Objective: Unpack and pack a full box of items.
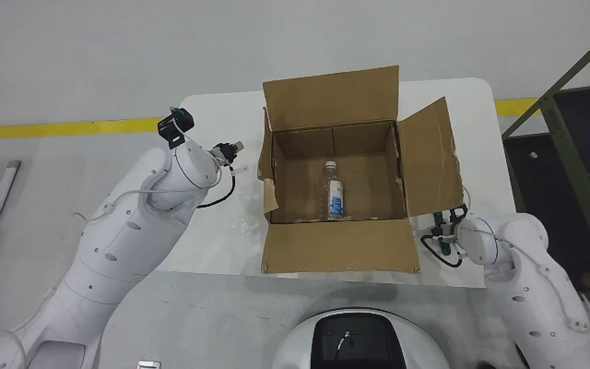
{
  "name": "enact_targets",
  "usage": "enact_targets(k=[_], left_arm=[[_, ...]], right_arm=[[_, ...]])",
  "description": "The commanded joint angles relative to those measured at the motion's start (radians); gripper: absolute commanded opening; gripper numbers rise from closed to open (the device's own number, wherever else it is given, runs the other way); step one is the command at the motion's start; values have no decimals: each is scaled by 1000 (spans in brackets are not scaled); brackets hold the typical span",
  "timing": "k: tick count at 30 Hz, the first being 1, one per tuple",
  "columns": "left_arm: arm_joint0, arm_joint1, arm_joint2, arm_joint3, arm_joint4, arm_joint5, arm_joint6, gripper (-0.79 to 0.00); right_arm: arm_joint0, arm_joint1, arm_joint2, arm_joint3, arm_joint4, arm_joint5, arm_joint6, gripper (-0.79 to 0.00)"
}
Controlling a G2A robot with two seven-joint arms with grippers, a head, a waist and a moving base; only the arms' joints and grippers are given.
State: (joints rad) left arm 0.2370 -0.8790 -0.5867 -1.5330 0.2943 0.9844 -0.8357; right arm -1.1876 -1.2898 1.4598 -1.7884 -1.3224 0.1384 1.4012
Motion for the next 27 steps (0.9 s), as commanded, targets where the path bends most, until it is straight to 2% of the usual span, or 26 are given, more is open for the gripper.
enact_targets(k=[1, 9, 19, 22, 27], left_arm=[[0, 0, 0, 0, 0, 0, 0, 0], [0, 0, 0, 0, 0, 0, 0, 0], [0, 0, 0, 0, 0, 0, 0, 0], [0, 0, 0, 0, 0, 0, 0, 0], [0, 0, 0, 0, 0, 0, 0, 0]], right_arm=[[-1, 1, 2, -8, 1, 0, 2, -443], [-10, 3, 7, -18, 2, 3, 0, -449], [-18, 6, 7, -4, -1, 6, -8, -499], [-16, 7, 7, 1, -2, 5, -9, -548], [-14, 8, 3, 3, -5, 5, -10, -785]])
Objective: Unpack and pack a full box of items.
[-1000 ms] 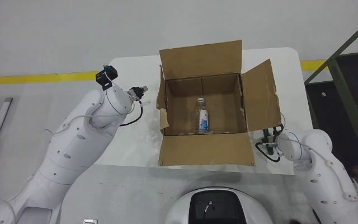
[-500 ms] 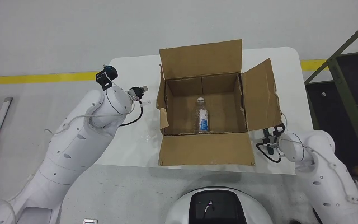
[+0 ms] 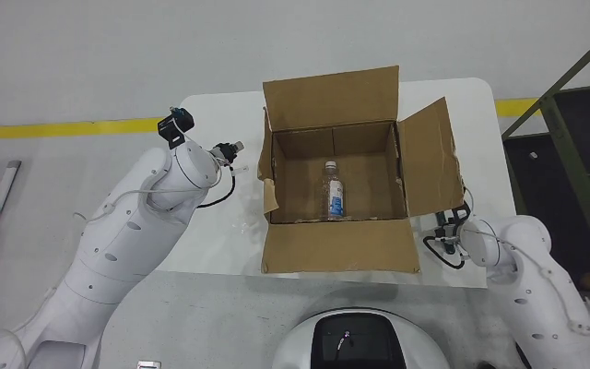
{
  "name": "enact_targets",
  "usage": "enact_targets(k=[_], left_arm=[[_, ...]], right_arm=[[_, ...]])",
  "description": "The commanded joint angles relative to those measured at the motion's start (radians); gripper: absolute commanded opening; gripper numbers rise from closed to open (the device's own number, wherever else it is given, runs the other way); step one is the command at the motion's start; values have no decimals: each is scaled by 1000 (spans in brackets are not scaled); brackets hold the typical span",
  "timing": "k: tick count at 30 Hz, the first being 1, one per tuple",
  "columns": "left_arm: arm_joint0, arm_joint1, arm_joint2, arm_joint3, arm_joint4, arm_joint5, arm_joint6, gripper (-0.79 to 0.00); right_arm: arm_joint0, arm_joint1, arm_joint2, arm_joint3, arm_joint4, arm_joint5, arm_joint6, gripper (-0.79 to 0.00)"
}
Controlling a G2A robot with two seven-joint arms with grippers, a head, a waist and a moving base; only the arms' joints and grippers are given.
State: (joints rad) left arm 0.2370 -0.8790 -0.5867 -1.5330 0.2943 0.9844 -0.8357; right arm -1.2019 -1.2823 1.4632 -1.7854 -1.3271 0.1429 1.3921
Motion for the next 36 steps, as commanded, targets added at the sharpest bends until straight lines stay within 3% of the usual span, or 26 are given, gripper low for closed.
enact_targets(k=[1, 12, 26, 32, 36], left_arm=[[0, 0, 0, 0, 0, 0, 0, 0], [0, 0, 0, 0, 0, 0, 0, 0], [0, 0, 0, 0, 0, 0, 0, 0], [0, 0, 0, 0, 0, 0, 0, 0], [0, 0, 0, 0, 0, 0, 0, 0]], right_arm=[[2, 0, -1, 1, 0, 1, -1, -785], [0, 2, 111, -50, 168, 62, -54, -785], [-29, 7, 478, -270, 757, 88, -308, -785], [-1, 14, 504, -366, 879, 70, -369, -785], [38, 25, 469, -412, 915, 57, -334, -785]])
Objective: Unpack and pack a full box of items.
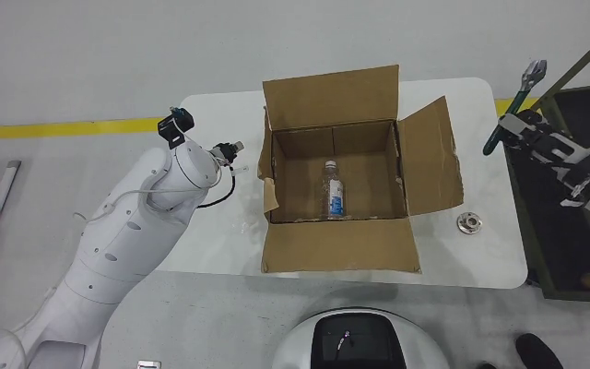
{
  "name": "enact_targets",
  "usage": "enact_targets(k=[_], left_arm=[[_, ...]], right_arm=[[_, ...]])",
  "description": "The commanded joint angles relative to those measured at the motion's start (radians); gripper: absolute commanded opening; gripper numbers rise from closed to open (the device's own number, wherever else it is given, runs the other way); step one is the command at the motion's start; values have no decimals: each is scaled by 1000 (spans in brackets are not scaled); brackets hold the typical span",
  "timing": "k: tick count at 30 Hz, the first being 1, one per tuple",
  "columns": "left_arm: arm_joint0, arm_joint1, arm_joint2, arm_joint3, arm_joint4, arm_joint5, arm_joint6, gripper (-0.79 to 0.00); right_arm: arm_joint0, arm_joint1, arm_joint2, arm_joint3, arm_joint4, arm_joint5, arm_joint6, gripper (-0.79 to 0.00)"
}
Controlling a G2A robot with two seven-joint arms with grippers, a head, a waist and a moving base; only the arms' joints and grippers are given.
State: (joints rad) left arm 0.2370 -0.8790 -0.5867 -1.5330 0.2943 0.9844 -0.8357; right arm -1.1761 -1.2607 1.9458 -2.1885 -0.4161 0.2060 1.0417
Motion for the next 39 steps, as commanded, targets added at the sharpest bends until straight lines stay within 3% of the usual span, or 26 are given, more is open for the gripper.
enact_targets(k=[1, 7, 15, 20, 28, 39], left_arm=[[0, 0, 0, 0, 0, 0, 0, 0], [0, 0, 0, 0, 0, 0, 0, 0], [0, 0, 0, 0, 0, 0, 0, 0], [0, 0, 0, 0, 0, 0, 0, 0], [0, 0, 0, 0, 0, 0, 0, 0], [0, 0, 0, 0, 0, 0, 0, 0]], right_arm=[[25, 7, -35, -19, -1, -20, 39, -785], [105, 22, -234, -18, -97, -13, 132, -785], [248, 17, -635, 147, -425, 161, 175, -785], [330, -1, -807, 290, -572, 261, 159, -785], [395, -32, -944, 468, -666, 356, 114, -785], [395, -32, -944, 468, -666, 356, 114, -785]])
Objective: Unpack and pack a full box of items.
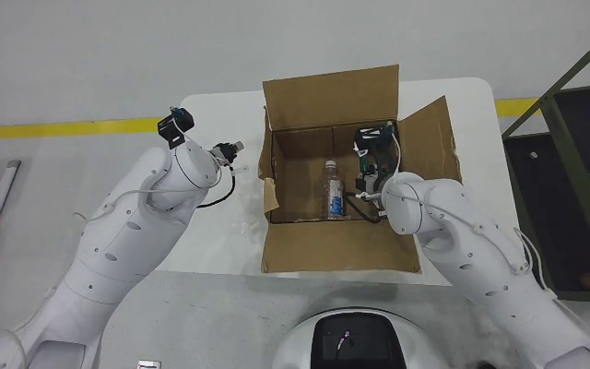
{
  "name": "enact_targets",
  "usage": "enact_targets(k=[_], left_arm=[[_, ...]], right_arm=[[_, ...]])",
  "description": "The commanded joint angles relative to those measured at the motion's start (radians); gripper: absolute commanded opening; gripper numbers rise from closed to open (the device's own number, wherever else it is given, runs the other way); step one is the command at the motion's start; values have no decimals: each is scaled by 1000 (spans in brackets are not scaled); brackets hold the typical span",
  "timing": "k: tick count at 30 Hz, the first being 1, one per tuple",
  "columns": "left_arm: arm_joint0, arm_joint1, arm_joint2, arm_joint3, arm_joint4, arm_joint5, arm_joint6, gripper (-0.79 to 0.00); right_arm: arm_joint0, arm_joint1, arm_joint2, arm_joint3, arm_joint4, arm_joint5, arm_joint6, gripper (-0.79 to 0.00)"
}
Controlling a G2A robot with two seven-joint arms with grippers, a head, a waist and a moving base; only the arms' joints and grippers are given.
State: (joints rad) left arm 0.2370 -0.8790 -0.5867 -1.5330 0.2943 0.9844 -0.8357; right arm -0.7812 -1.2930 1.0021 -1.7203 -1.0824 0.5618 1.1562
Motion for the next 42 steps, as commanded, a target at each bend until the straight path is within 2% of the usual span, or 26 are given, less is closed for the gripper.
enact_targets(k=[1, 4, 10, 20, 26, 42], left_arm=[[0, 0, 0, 0, 0, 0, 0, 0], [0, 0, 0, 0, 0, 0, 0, 0], [0, 0, 0, 0, 0, 0, 0, 0], [0, 0, 0, 0, 0, 0, 0, 0], [0, 0, 0, 0, 0, 0, 0, 0], [0, 0, 0, 0, 0, 0, 0, 0]], right_arm=[[-4, 0, -1, 2, -5, -5, -7, -785], [-36, -2, -14, 30, -7, -50, -55, -785], [-32, -23, -58, 93, 22, -33, -130, -785], [98, -83, -148, 318, 65, 27, -173, -785], [176, -128, -203, 452, 135, 16, -174, -785], [282, -207, -264, 610, 262, -50, -189, -785]])
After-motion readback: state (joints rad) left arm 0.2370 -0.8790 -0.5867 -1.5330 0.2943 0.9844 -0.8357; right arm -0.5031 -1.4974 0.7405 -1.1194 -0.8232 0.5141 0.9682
